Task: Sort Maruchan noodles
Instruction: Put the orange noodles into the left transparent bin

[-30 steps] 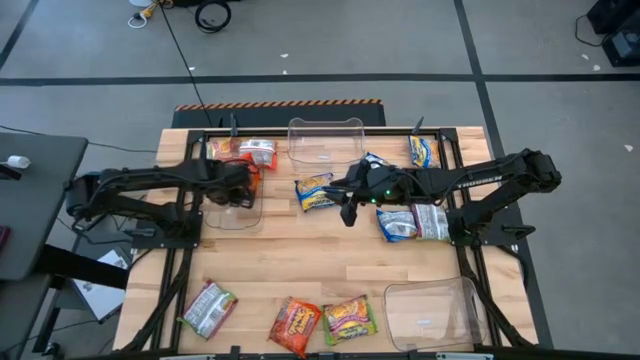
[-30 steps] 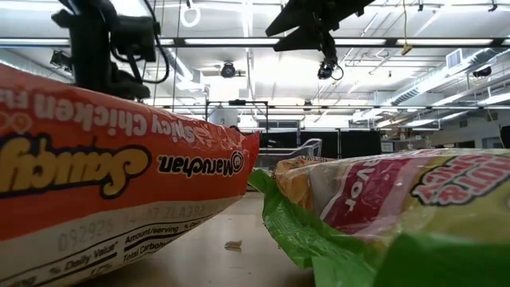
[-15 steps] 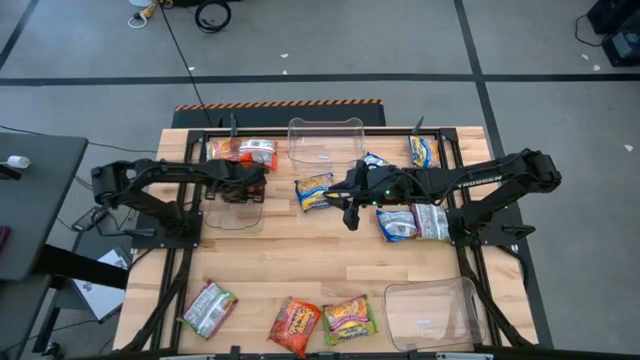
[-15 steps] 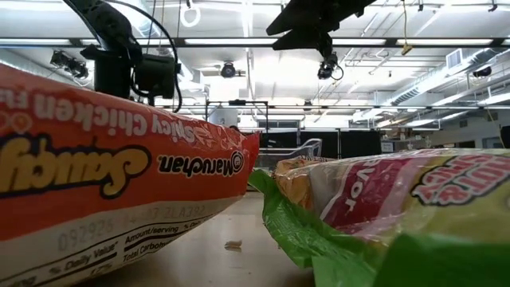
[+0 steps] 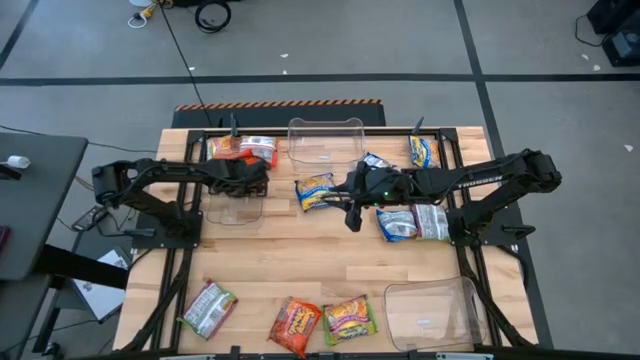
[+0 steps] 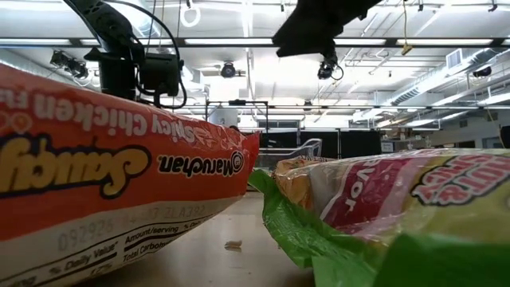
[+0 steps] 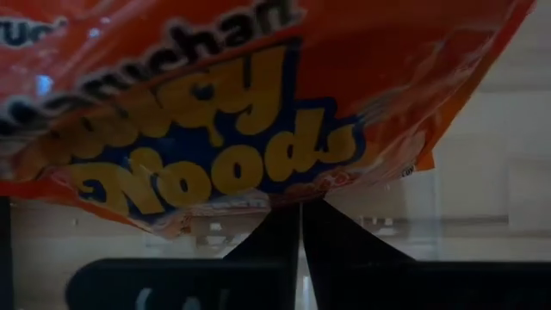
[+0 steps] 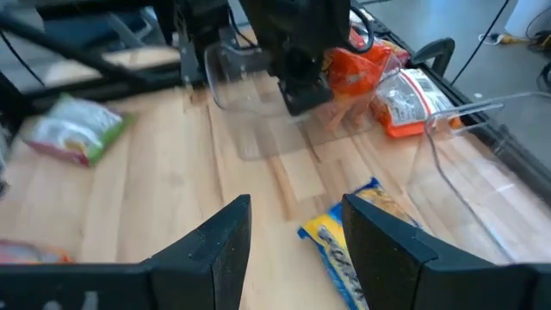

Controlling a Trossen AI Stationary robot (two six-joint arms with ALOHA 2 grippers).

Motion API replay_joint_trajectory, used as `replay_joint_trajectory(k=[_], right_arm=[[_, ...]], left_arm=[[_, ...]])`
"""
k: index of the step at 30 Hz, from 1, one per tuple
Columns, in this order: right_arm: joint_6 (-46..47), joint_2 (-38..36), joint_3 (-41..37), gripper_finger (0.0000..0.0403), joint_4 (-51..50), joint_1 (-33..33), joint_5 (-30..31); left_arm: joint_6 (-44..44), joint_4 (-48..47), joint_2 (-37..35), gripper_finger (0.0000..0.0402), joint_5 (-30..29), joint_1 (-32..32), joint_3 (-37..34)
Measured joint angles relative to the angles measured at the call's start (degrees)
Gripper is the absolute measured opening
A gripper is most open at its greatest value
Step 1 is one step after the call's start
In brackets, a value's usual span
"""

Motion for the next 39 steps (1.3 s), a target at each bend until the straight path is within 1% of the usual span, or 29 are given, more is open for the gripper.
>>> replay_joint_trajectory(k=[4,7,10,14,17,19,21,23,25,28,30,32,36,38,39], right_arm=[[-1.89,-0.16,0.00,0.0188,-3.31,0.01,0.09],[-2.02,-1.42,0.00,0.0187,-5.93,0.01,0.09],[-2.59,-3.62,0.00,0.0187,-9.59,0.01,0.21],[-6.61,-7.39,0.00,0.0187,-14.01,0.01,2.06],[-12.81,-9.49,0.00,0.0187,-15.77,0.05,2.77],[-16.68,-9.53,0.00,0.0187,-16.35,0.70,3.10],[-19.39,-8.33,0.02,0.0187,-16.44,1.76,3.30],[-20.40,-6.33,0.02,0.0187,-16.33,3.42,2.59],[-20.40,-4.38,0.06,0.0187,-15.19,6.08,2.01],[-19.44,-0.75,2.76,0.0187,-15.04,11.01,2.09],[-17.67,1.96,6.28,0.0187,-15.06,13.97,1.96],[-14.61,5.12,10.47,0.0187,-15.08,16.67,1.30],[-5.05,12.08,18.23,0.0187,-15.29,21.19,0.22],[-1.69,14.81,21.98,0.0187,-17.17,23.45,0.48],[0.79,16.07,23.92,0.0187,-19.43,24.58,1.08]], left_arm=[[3.16,-0.14,-0.33,0.0071,1.67,1.00,0.00],[7.98,-0.37,-2.05,0.0107,5.20,1.55,0.00],[11.85,-1.85,-5.42,0.0134,8.62,1.00,0.73],[18.33,-6.19,-11.66,0.0151,11.84,-1.22,5.19],[21.06,-9.73,-16.27,0.0152,16.27,-4.47,10.46],[22.71,-9.23,-19.16,0.0149,20.13,-7.95,14.46],[22.96,-5.82,-21.31,0.0144,21.55,-12.46,18.10],[23.00,-0.93,-22.33,0.0143,21.46,-17.64,20.75],[22.64,4.38,-22.87,0.0143,20.15,-22.91,22.38],[23.07,10.97,-22.74,0.0142,18.00,-30.63,23.34],[23.34,13.47,-22.02,0.0142,16.39,-35.45,23.34],[24.28,17.31,-20.63,0.0141,16.32,-40.20,23.29],[30.64,33.48,-16.36,0.0135,16.63,-48.84,23.34],[33.17,37.66,-13.69,0.0131,16.02,-52.39,23.34],[33.31,38.32,-12.26,0.0129,15.52,-53.73,23.34]])
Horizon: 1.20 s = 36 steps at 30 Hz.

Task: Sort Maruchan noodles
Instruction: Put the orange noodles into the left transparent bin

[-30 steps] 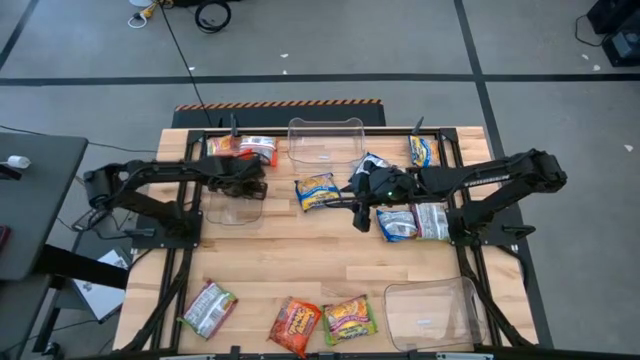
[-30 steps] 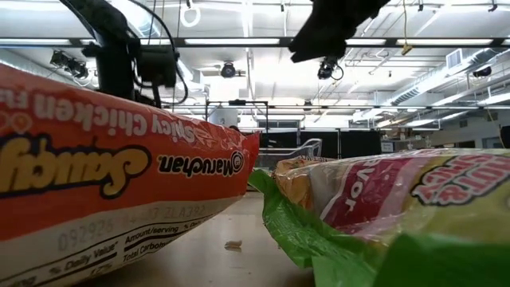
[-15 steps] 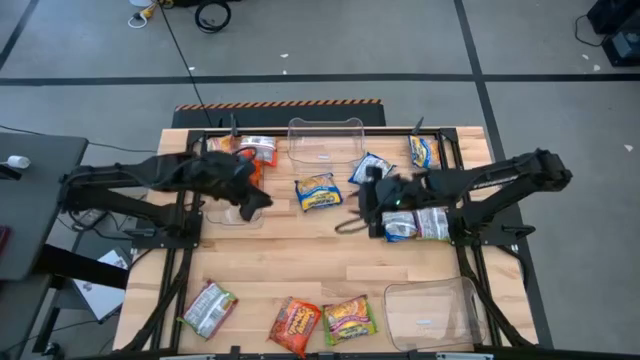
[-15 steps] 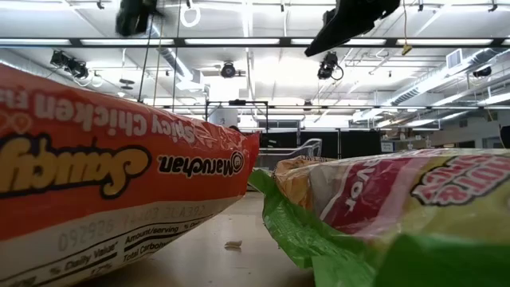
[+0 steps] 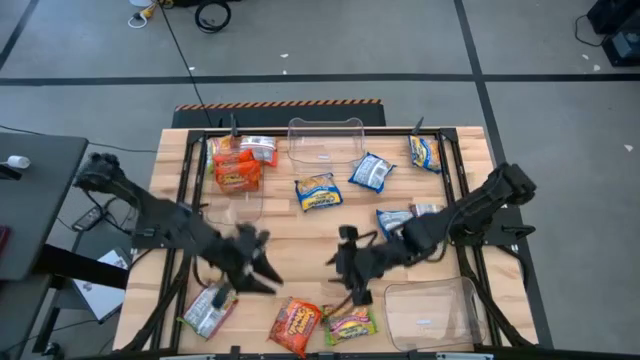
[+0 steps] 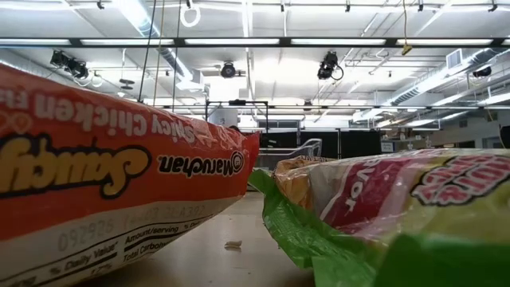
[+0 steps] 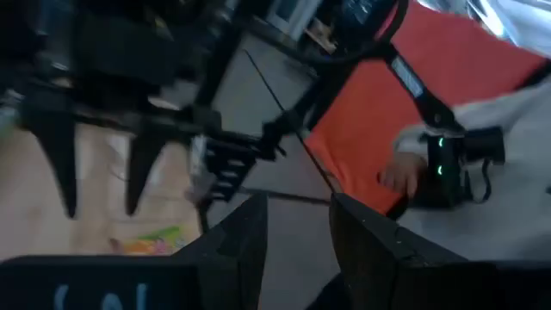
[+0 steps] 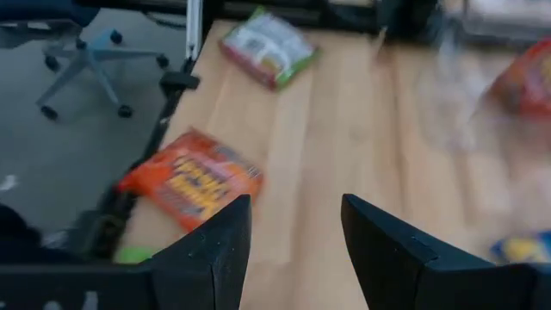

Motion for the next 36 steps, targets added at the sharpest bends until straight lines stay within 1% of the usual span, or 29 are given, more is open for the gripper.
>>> replay_joint_trajectory(k=[6,9,12,16,19,21,22,24,27,31,34,36], right_arm=[[23.93,3.94,13.34,0.0187,-15.82,7.02,-0.17],[30.45,4.47,17.78,0.0187,-21.73,10.32,-0.43],[35.91,4.05,19.69,0.0187,-26.14,12.34,-0.63],[45.02,2.70,20.61,0.0187,-27.71,13.52,-0.60],[46.77,2.66,21.54,0.0187,-28.63,14.44,-1.12],[46.81,2.66,21.69,0.0187,-29.12,14.66,-2.71],[46.92,2.66,21.74,0.0187,-29.15,14.73,-3.46],[46.92,2.66,21.74,0.0187,-29.64,14.73,-4.10],[47.45,2.66,21.74,0.0187,-29.73,14.59,-4.03],[48.15,2.66,21.74,0.0187,-29.72,14.36,-3.69],[48.01,2.66,21.73,0.0187,-30.06,14.36,-3.58],[48.28,2.66,21.72,0.0187,-30.07,14.38,-3.53]], left_arm=[[0.56,0.10,9.46,0.0128,2.21,-5.48,-0.07],[3.10,1.17,13.73,0.0128,2.44,-6.34,-0.05],[8.29,0.23,18.59,0.0128,2.20,-6.23,2.06],[18.88,-3.57,25.54,0.0131,2.82,-5.80,8.68],[25.51,-9.09,31.15,0.0146,5.35,-4.31,13.90],[29.46,-12.81,34.45,0.0160,8.63,-3.14,16.29],[31.77,-12.89,36.11,0.0167,10.62,-2.59,17.34],[37.43,-13.40,38.61,0.0183,13.10,-1.90,18.06],[44.94,-13.69,42.08,0.0205,14.72,-1.40,18.60],[53.83,-15.08,45.15,0.0221,19.34,-0.74,18.62],[62.54,-14.31,46.97,0.0221,18.73,-0.65,18.62],[66.10,-14.17,48.11,0.0222,17.78,-0.61,18.62]])
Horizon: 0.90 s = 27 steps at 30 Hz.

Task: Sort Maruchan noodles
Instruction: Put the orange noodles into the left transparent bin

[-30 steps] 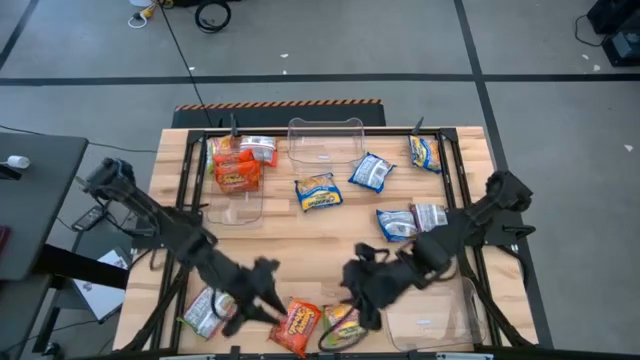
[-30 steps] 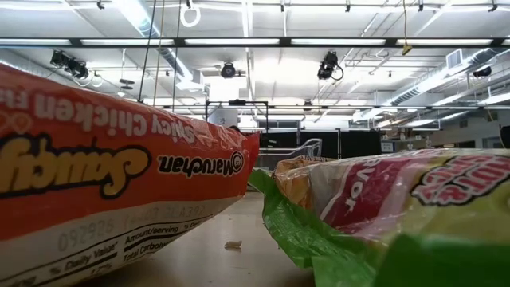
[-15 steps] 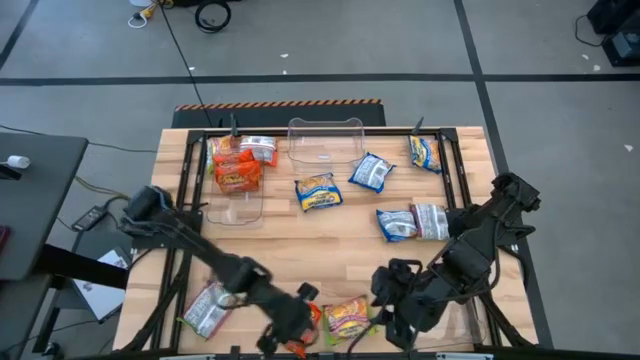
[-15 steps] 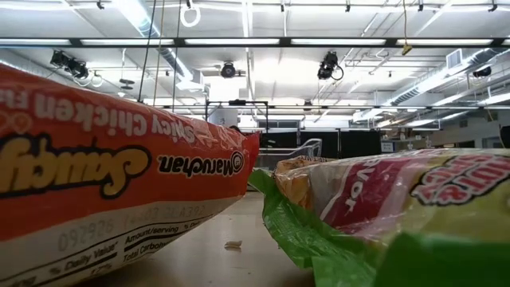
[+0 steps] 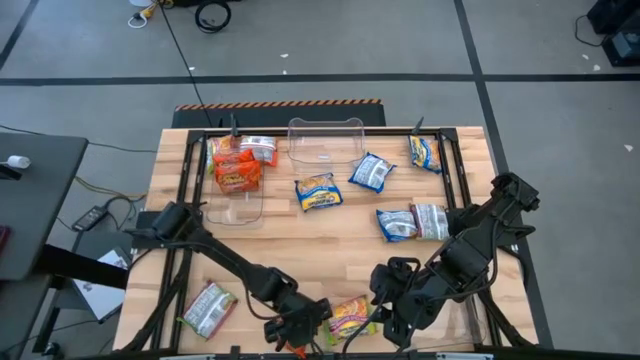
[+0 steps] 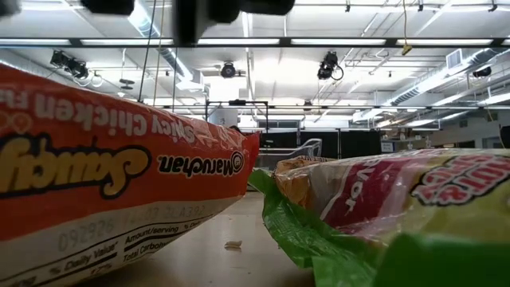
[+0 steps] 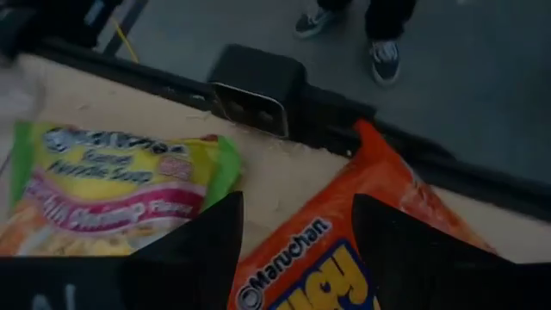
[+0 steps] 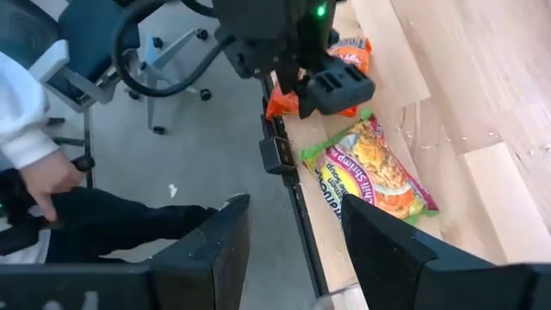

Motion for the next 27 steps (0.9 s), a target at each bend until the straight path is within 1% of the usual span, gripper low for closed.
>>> replay_joint_trajectory(k=[4,7,11,16,19,20,22,24,27], right_arm=[[-0.17,0.00,0.00,0.0187,-0.02,-0.02,1.82],[-0.70,0.00,0.00,0.0187,-0.20,-0.09,3.26],[-2.21,0.00,0.00,0.0187,-0.29,-0.73,5.69],[-3.82,0.00,-0.01,0.0187,-0.33,-2.22,8.19],[-4.06,0.00,-0.02,0.0187,-0.33,-2.96,8.28],[-4.52,0.00,-0.02,0.0187,-0.33,-3.11,8.28],[-4.89,0.00,-0.02,0.0187,-0.31,-3.30,8.28],[-4.82,0.00,-0.04,0.0187,-0.28,-3.38,8.28],[-4.50,0.00,-0.04,0.0187,0.01,-3.39,8.29]], left_arm=[[1.11,-2.92,1.79,0.0222,-0.35,0.42,0.01],[0.54,-6.86,1.93,0.0222,-3.78,0.73,0.07],[-6.06,-11.12,0.64,0.0222,-10.62,1.99,0.02],[-14.74,-18.89,-2.59,0.0222,-18.46,5.66,-0.02],[-19.68,-24.23,-4.91,0.0222,-20.08,8.67,-0.09],[-20.59,-25.56,-5.73,0.0222,-19.75,9.67,-0.09],[-22.35,-27.49,-7.10,0.0222,-16.48,12.04,-0.07],[-24.44,-28.89,-7.35,0.0222,-9.52,14.63,-0.04],[-24.32,-29.81,-7.05,0.0222,1.17,18.18,-0.36]])
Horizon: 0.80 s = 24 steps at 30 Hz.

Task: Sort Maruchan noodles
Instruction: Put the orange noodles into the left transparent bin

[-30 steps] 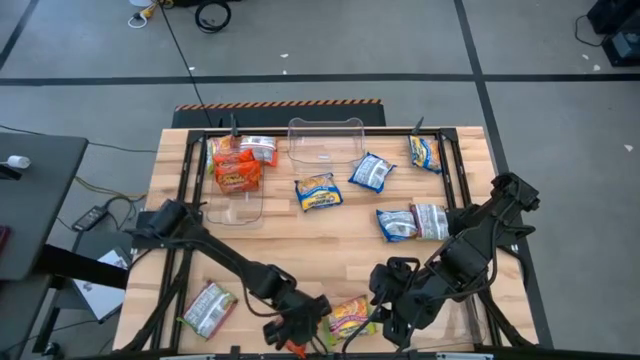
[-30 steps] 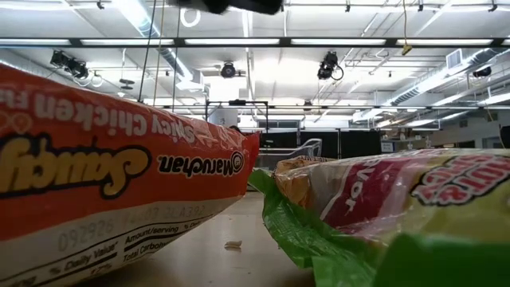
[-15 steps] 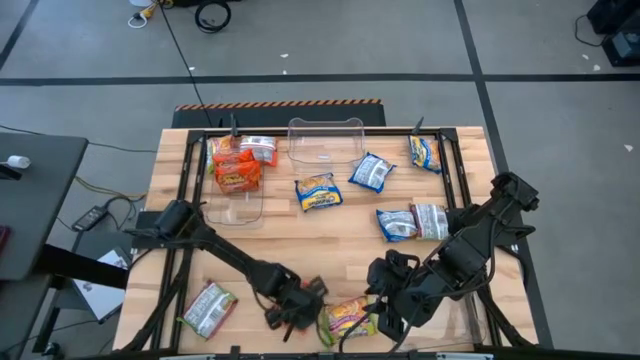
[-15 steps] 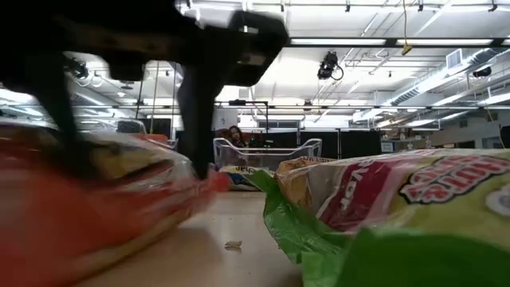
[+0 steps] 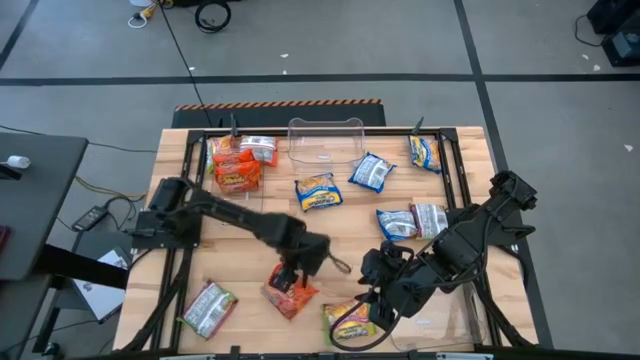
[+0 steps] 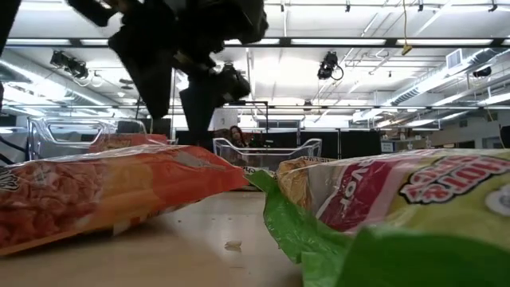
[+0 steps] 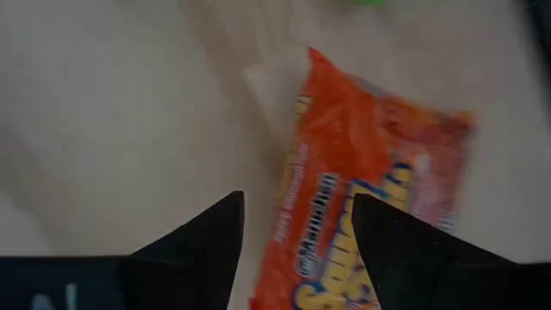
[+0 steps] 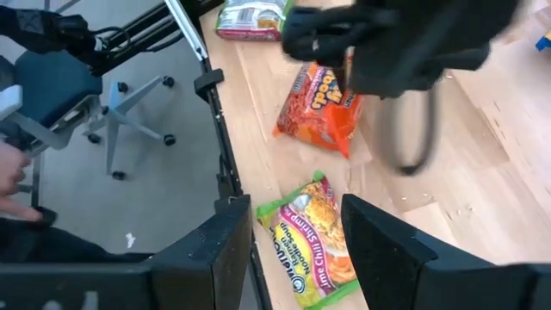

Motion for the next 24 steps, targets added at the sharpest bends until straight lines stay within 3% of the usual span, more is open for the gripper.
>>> replay_joint_trajectory(k=[5,10,17,20,24], right_arm=[[1.94,0.00,0.00,0.0187,1.05,0.00,0.86],[4.00,0.02,-0.02,0.0187,1.38,0.00,0.89],[3.09,0.04,-0.02,0.0187,1.37,0.00,0.88],[0.04,0.04,-0.02,0.0187,1.36,-0.42,0.88],[-5.40,0.04,-0.02,0.0187,1.34,-2.07,0.47]], left_arm=[[5.83,0.15,2.48,0.0222,6.85,3.62,-0.25],[9.67,-1.01,6.02,0.0222,9.12,3.77,-0.18],[7.51,-1.92,8.72,0.0211,13.50,3.76,-0.18],[6.23,-2.83,8.72,0.0178,15.02,3.79,-0.18],[6.00,-6.95,8.72,0.0085,16.28,3.77,-0.18]])
